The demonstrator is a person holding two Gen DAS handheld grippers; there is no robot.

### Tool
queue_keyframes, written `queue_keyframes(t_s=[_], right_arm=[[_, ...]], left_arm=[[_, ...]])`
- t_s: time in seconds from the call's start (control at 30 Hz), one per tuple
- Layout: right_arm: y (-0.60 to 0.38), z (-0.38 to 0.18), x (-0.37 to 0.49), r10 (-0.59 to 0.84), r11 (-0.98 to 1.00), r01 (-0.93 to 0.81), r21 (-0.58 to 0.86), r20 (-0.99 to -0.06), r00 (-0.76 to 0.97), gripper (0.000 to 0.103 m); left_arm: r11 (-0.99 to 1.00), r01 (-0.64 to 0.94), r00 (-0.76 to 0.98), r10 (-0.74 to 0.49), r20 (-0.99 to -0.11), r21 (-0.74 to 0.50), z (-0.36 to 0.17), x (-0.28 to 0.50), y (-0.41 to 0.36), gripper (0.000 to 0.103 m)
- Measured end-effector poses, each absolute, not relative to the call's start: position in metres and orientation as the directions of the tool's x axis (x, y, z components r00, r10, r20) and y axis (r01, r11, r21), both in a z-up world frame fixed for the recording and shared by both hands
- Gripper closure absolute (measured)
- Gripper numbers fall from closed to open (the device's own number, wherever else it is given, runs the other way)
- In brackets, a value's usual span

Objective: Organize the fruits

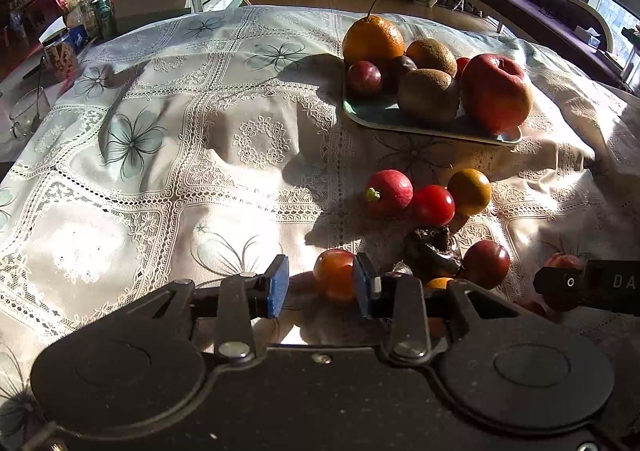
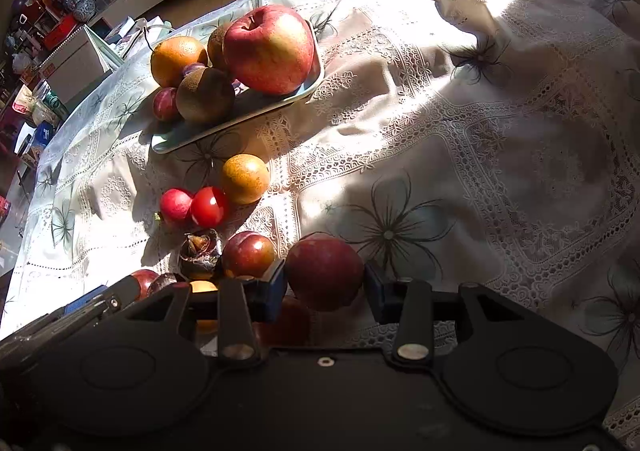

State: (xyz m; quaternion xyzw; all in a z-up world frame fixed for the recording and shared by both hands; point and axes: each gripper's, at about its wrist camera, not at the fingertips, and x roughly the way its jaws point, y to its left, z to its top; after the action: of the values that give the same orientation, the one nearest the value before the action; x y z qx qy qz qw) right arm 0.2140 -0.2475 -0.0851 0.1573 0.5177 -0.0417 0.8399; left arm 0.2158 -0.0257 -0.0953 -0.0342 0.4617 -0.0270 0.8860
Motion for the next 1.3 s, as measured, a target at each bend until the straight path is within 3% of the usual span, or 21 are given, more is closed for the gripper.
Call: queue_keyframes(t_s=[0.1,0.53,0.63,0.67,0.73,0.83,0.9,1.0,1.1,1.17,1.3], right_arm=[[-0.248,-0.086,0.215,0.079,0.951,0.232,0.205,-0.886,0.458,0.060],[-0.222,-0.078,0.210,-0.051,0.987,0.155,0.032,-0.861,0.506,0.060],[-0.219,-0.078,0.211,-0.061,0.989,0.145,0.016,-0.858,0.509,0.060],[-0.220,-0.078,0.211,-0.054,0.989,0.144,0.023,-0.859,0.509,0.060],[-0.221,-0.078,0.213,-0.034,0.989,0.141,0.044,-0.862,0.506,0.060],[-0.225,-0.079,0.218,0.000,0.987,0.140,0.080,-0.869,0.494,0.060],[-0.227,-0.079,0.223,0.017,0.984,0.147,0.101,-0.874,0.485,0.060],[-0.225,-0.079,0.229,0.032,0.982,0.147,0.115,-0.879,0.475,0.060],[-0.216,-0.076,0.233,0.027,0.987,0.124,0.099,-0.878,0.479,0.060],[-0.208,-0.073,0.234,0.021,0.993,0.093,0.076,-0.870,0.492,0.060],[-0.205,-0.073,0.232,-0.003,0.996,0.082,0.043,-0.866,0.500,0.060]], left_arm=[[0.995,-0.018,0.546,-0.069,-0.835,-0.094,-0.096,0.224,-0.025,0.048],[0.993,-0.076,0.461,-0.043,-0.887,-0.088,-0.098,0.241,-0.034,0.043],[0.989,-0.067,0.459,-0.085,-0.884,-0.131,-0.101,0.243,-0.031,0.043],[0.988,-0.061,0.463,-0.097,-0.881,-0.141,-0.102,0.243,-0.029,0.044],[0.985,-0.013,0.479,-0.146,-0.865,-0.173,-0.101,0.240,-0.029,0.060],[0.988,0.039,0.515,-0.149,-0.844,-0.151,-0.099,0.231,-0.035,0.069],[0.986,0.046,0.525,-0.159,-0.836,-0.159,-0.098,0.227,-0.032,0.070],[0.964,-0.012,0.512,-0.222,-0.830,-0.266,-0.101,0.227,-0.011,0.072],[0.932,-0.083,0.518,-0.263,-0.814,-0.353,-0.104,0.223,0.009,0.079],[0.930,-0.104,0.539,-0.246,-0.805,-0.353,-0.104,0.218,0.013,0.087],[0.949,-0.074,0.548,-0.218,-0.808,-0.306,-0.101,0.218,0.004,0.088]])
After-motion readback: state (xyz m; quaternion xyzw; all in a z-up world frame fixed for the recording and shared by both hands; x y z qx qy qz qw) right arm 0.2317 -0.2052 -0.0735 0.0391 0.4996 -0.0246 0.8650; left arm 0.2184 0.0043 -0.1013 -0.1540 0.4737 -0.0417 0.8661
